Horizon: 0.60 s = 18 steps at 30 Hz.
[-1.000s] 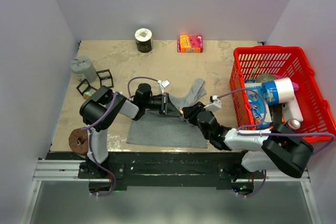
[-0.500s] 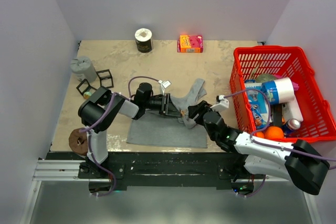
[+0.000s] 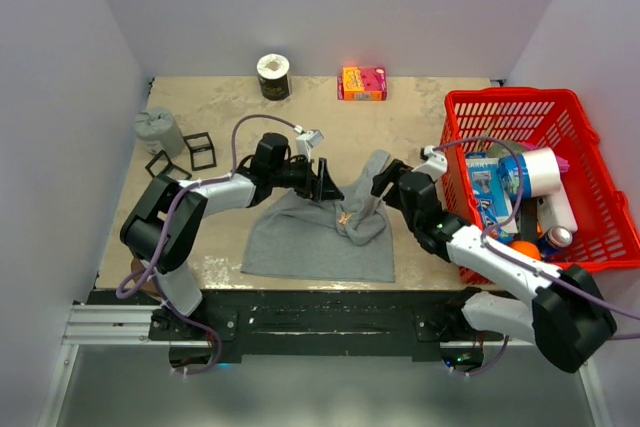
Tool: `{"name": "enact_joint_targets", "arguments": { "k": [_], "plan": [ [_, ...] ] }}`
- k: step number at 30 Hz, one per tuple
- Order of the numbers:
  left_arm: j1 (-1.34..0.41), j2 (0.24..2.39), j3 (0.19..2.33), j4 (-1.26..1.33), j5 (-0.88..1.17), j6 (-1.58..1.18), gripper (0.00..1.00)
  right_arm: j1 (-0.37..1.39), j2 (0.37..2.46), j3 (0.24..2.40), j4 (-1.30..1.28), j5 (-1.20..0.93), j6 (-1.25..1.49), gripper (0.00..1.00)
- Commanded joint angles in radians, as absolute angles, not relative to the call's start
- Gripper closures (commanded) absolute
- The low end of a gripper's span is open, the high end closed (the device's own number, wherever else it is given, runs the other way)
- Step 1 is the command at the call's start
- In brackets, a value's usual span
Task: Pin the brooch onto the clothing
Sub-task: Place the clothing with brooches at the center of the board, then move the clothing with brooches to the center of the board.
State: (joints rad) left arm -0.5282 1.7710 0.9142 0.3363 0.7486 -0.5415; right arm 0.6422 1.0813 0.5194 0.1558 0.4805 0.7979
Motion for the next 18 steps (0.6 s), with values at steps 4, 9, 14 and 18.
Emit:
{"name": "enact_joint_targets", "arguments": {
  "k": [4, 9, 14, 18],
  "plan": [
    [-0.477, 1.715, 1.055, -0.062, 0.412, -0.236, 0.17, 0.551, 1.320, 0.750, 0.039, 0.312, 0.618, 0.29],
    [-0.477, 1.733, 1.106, -0.166, 0.269, -0.147, 0.12, 0.523, 1.474, 0.868, 0.011, 0.304, 0.575, 0.31],
    [-0.477, 1.808, 1.161, -0.244, 0.233, -0.115, 0.11, 0.520, 1.604, 0.955, 0.003, 0.324, 0.531, 0.32],
    [-0.476, 1.827, 1.161, -0.227, 0.241, -0.107, 0.12, 0.512, 1.676, 1.018, -0.035, 0.354, 0.511, 0.32]
  ]
}}
